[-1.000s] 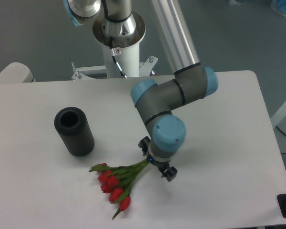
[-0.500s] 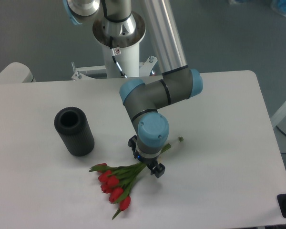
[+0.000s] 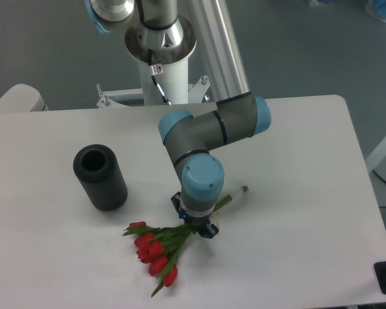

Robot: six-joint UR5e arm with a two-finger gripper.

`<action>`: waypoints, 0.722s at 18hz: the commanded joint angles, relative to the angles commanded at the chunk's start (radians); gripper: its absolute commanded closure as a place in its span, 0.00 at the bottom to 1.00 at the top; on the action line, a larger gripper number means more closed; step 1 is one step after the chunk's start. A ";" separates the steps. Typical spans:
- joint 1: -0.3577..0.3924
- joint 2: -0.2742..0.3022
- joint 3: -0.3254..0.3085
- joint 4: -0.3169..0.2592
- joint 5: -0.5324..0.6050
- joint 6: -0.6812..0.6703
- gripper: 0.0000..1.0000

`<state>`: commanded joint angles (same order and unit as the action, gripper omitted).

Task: Pick up the flowers from the table
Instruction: 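Lift the tulip bouquet off the table and carry it away from the vase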

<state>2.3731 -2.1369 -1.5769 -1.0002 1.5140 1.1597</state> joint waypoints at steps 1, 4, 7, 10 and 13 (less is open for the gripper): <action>0.006 0.009 0.003 -0.002 0.002 0.000 0.99; 0.017 0.012 0.032 -0.005 0.008 0.003 0.99; 0.041 0.018 0.070 -0.030 0.009 0.012 0.99; 0.061 0.020 0.139 -0.099 0.011 0.023 1.00; 0.080 0.017 0.228 -0.196 0.012 0.061 1.00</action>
<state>2.4527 -2.1200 -1.3487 -1.1961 1.5263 1.2209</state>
